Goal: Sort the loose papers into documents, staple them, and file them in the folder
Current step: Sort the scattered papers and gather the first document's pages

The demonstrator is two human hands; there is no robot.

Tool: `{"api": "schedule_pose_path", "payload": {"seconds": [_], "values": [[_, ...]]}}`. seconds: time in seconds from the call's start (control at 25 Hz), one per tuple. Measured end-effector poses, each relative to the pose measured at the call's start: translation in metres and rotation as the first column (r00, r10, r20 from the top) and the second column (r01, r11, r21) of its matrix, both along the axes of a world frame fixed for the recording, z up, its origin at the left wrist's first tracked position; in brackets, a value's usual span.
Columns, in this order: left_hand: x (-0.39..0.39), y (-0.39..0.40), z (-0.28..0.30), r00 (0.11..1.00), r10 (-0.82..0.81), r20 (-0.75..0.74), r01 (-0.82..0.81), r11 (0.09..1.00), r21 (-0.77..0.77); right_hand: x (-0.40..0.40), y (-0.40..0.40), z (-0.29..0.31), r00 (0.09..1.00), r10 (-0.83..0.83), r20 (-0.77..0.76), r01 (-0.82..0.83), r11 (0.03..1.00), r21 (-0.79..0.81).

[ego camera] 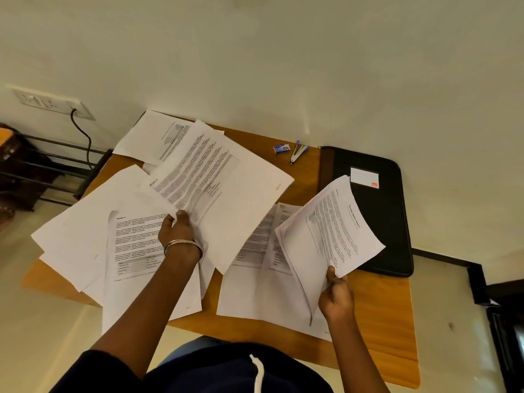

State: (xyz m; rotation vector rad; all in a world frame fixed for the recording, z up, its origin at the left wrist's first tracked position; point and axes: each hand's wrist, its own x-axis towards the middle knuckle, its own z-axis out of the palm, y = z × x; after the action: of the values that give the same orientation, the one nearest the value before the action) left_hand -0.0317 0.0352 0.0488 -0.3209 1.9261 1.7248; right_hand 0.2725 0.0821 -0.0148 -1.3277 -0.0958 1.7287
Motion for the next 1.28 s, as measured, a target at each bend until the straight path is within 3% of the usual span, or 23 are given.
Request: {"api": "schedule_pose_path", "payload": {"seconds": [0.12, 0.2, 0.28, 0.4, 0.84, 0.96, 1.04, 1.28], "values": [[0.018, -0.004, 0.002, 0.968, -0.195, -0.16, 0.182, 0.979, -0.091, 0.013, 0.003, 0.002, 0.999, -0.03, 0.021, 0.03, 1.0, 0.007], [0.025, -0.008, -0.01, 0.875, -0.405, -0.267, 0.347, 0.907, -0.238, 0.024, 0.004, 0.008, 0.999, -0.045, 0.009, 0.045, 0.999, 0.023], [0.03, -0.011, -0.016, 0.773, -0.558, -0.302, 0.446, 0.817, -0.366, 0.037, 0.004, 0.014, 0.999, -0.028, 0.028, 0.026, 0.997, 0.077], [0.039, -0.012, -0.02, 0.702, -0.647, -0.298, 0.518, 0.751, -0.41, 0.047, 0.005, 0.019, 0.993, 0.023, 0.118, -0.037, 0.992, 0.122], [0.055, -0.006, -0.034, 0.762, -0.645, -0.062, 0.618, 0.752, -0.23, 0.055, -0.002, 0.021, 0.997, -0.052, 0.053, 0.045, 0.991, 0.128], [0.058, -0.006, -0.037, 0.751, -0.658, -0.057, 0.632, 0.741, -0.227, 0.05, 0.005, 0.03, 0.995, 0.03, 0.098, -0.043, 0.991, 0.13], [0.06, -0.006, -0.035, 0.736, -0.674, -0.058, 0.649, 0.728, -0.222, 0.043, 0.012, 0.032, 0.965, 0.16, 0.209, -0.194, 0.97, 0.148], [0.086, -0.003, -0.011, 0.691, -0.722, -0.026, 0.717, 0.69, -0.102, 0.026, 0.019, 0.044, 0.732, 0.478, 0.485, -0.568, 0.821, 0.049]]}}
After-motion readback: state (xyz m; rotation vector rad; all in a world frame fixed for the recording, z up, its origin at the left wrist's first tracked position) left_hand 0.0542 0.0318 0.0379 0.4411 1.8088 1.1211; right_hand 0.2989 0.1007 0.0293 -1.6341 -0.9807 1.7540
